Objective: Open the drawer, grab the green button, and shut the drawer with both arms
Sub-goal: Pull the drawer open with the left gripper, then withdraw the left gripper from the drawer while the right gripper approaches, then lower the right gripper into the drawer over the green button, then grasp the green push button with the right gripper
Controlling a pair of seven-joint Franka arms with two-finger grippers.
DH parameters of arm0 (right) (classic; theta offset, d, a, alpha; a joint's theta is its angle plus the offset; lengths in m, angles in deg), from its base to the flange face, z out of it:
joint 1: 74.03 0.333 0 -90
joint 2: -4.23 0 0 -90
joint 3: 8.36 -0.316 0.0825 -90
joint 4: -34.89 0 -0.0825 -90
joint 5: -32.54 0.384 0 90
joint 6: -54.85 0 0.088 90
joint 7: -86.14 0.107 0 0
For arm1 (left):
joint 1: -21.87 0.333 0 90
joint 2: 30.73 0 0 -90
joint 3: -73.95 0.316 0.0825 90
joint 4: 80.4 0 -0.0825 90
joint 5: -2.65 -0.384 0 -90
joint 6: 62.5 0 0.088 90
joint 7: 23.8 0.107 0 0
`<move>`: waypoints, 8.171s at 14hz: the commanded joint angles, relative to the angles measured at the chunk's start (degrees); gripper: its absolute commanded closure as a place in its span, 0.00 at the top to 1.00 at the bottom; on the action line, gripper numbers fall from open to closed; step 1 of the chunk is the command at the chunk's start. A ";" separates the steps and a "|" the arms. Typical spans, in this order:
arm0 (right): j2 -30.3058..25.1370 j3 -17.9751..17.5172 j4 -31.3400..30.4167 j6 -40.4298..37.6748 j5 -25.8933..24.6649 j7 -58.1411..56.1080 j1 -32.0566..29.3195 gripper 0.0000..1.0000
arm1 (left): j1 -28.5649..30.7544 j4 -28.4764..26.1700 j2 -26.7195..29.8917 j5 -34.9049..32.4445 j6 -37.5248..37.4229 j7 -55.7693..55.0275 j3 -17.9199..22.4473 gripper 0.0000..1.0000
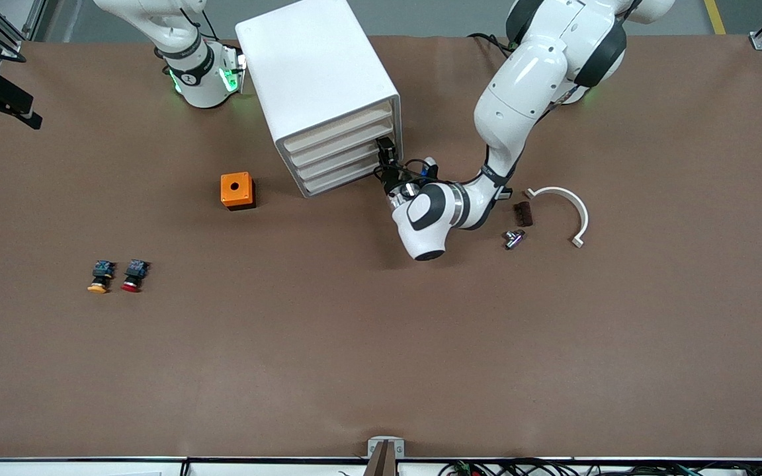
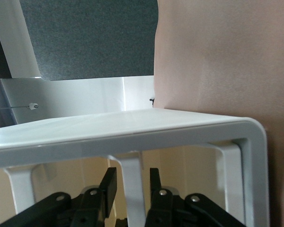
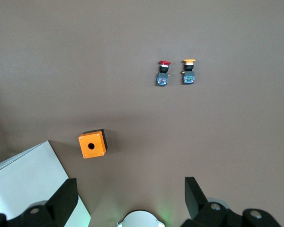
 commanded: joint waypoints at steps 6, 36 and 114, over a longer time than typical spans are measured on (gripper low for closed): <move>-1.05 -0.01 -0.45 0.51 0.41 5.16 0.46 1.00 | 0.23 0.02 0.08 0.79 -0.98 -0.40 0.33 0.00; 5.87 0.51 1.83 1.92 0.94 2.62 0.02 1.00 | 12.52 3.61 0.87 0.27 0.25 2.84 0.95 1.00; 39.82 0.34 -3.61 32.06 4.37 90.51 55.12 0.85 | 6.91 10.56 15.11 -41.48 35.85 76.59 13.60 1.00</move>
